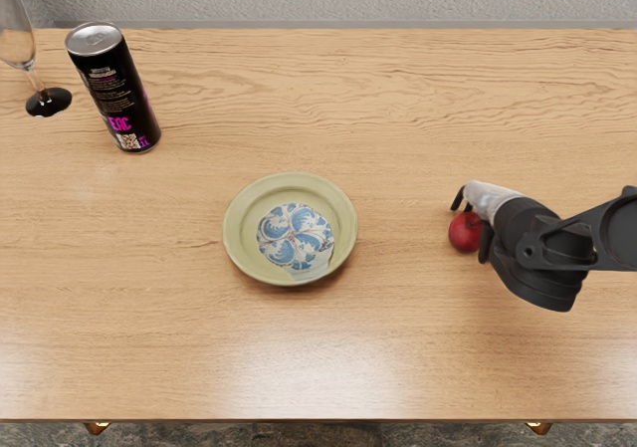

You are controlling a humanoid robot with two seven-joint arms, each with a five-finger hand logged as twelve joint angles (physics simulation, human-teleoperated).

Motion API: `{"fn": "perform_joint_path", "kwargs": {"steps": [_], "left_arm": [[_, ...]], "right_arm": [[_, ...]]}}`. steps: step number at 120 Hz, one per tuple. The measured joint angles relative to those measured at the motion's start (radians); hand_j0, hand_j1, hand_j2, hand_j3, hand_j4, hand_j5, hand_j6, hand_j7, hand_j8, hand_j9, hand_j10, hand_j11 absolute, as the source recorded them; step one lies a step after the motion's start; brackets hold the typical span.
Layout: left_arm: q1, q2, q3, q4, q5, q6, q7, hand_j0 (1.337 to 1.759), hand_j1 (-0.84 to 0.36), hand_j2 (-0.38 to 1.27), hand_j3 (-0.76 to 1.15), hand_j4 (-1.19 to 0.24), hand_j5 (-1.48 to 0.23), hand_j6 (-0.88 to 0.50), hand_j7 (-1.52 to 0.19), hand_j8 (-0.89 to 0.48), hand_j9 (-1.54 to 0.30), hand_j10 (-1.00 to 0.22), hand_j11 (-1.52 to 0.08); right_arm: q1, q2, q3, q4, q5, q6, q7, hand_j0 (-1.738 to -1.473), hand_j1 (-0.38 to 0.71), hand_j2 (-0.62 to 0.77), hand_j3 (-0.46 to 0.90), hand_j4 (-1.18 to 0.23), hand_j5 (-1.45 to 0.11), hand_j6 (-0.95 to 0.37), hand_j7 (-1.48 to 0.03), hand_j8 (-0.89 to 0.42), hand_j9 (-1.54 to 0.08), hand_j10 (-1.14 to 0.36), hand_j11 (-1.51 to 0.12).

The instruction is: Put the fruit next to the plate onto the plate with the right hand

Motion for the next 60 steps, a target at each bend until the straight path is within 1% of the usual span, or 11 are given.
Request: {"fn": "perform_joint_path", "kwargs": {"steps": [28,44,53,60], "left_arm": [[0.000,0.000,-0.001,0.000,0.000,0.000,0.000,1.658,0.34,0.00,0.00,-0.01,-0.01,-0.01,-0.01,-0.01,-0.01,-0.01,-0.01],[0.000,0.000,-0.001,0.000,0.000,0.000,0.000,1.658,0.34,0.00,0.00,-0.01,-0.01,-0.01,-0.01,-0.01,-0.01,-0.01,-0.01],[0.000,0.000,-0.001,0.000,0.000,0.000,0.000,1.658,0.34,0.00,0.00,-0.01,-0.01,-0.01,-0.01,-0.01,-0.01,-0.01,-0.01],[0.001,0.000,-0.001,0.000,0.000,0.000,0.000,1.658,0.34,0.00,0.00,-0.01,-0.01,-0.01,-0.01,-0.01,-0.01,-0.01,-0.01]], "right_arm": [[-0.004,0.002,0.000,-0.003,-0.004,0.000,0.000,-1.658,0.18,-0.09,0.00,-0.44,-0.57,-0.44,-0.57,-0.44,-0.57,-0.44,-0.57],[-0.003,0.004,0.001,-0.004,-0.006,0.000,0.000,-1.658,0.21,-0.07,0.00,-0.48,-0.62,-0.48,-0.62,-0.48,-0.62,-0.48,-0.62],[-0.004,0.004,0.002,-0.004,-0.007,0.000,-0.001,-1.657,0.23,-0.06,0.00,-0.50,-0.65,-0.47,-0.65,-0.50,-0.65,-0.50,-0.65],[-0.003,0.004,0.003,-0.004,-0.007,0.000,0.000,-1.657,0.23,-0.02,0.00,-0.51,-0.67,-0.45,-0.67,-0.52,-0.67,-0.52,-0.67]]}}
